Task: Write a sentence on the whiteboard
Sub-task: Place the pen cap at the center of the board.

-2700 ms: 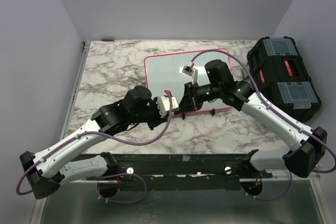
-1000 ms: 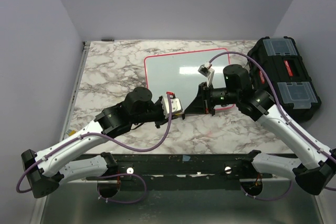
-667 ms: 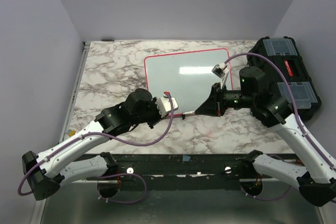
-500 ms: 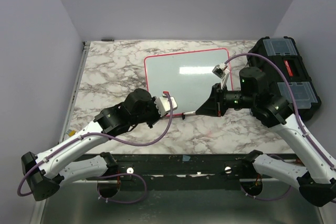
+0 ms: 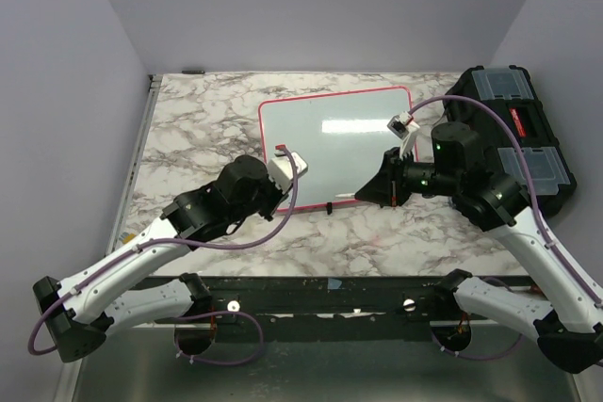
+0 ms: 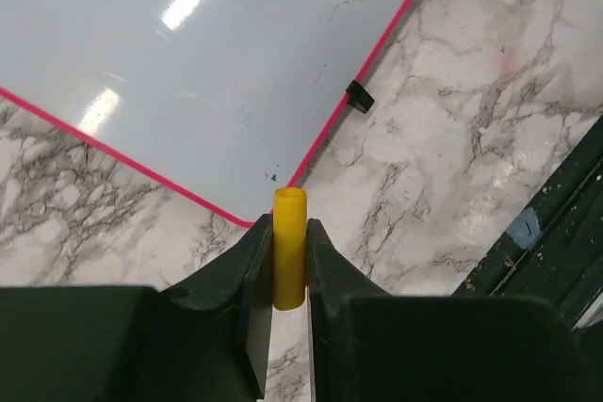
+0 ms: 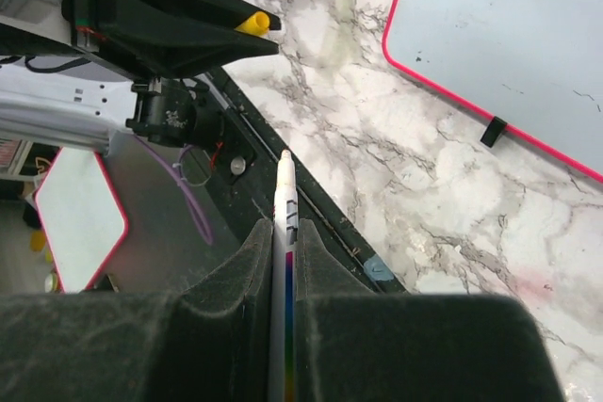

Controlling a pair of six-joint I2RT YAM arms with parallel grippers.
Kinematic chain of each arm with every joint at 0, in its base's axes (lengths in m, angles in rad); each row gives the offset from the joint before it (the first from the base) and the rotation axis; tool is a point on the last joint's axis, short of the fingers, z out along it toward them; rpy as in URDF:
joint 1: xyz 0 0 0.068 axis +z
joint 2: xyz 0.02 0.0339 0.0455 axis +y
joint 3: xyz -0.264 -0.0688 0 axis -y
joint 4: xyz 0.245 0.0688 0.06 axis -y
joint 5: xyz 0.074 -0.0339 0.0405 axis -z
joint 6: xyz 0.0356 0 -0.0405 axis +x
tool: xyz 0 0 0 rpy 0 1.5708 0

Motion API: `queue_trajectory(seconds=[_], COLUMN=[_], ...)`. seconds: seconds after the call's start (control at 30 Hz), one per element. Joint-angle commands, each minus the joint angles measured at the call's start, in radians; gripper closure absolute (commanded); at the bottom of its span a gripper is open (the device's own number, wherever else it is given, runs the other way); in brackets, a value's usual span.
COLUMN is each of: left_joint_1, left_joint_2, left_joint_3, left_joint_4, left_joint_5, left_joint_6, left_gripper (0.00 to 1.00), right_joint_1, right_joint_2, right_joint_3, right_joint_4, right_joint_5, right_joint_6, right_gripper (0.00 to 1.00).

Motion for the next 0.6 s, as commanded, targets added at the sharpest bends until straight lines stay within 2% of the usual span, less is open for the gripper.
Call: queue_trajectory(seconds=[0.0,0.17,0.3,0.43,0.57], left_joint_1=[0.004,0.011,0.040,0.164,0.278], left_joint_2=[0.000,-0.066,-0.110,-0.125,-0.118], left_joint_3=[0.011,-0.099,-0.175,-0.254,-0.329], left_joint_4=[-0.052,-0.039,-0.098,-0.122,-0.105], left_joint_5=[-0.185,-0.390,-0.523,-0.483,-0.443], left_joint_6=[-0.220,-0.434,-0.634,-0.786,-0.864], left_gripper=[1.00,1.00,1.00,1.00,1.00], right_joint_1=[-0.001,-0.001,-0.001,-0.001,-0.001], right_joint_2=[-0.010,-0.008,-0.008,-0.003,0.000], right_joint_3=[-0.018,-0.030,-0.048,-0.060,-0.066], right_joint_4=[0.030,0.038,0.050,0.059,0.065], right_joint_5=[0.069,0.111,0.131,0.130,0.128], right_joint_6=[0.002,0.004,0.011,0.018,0.025], right_gripper=[0.99,0.99,0.99,0.99,0.99])
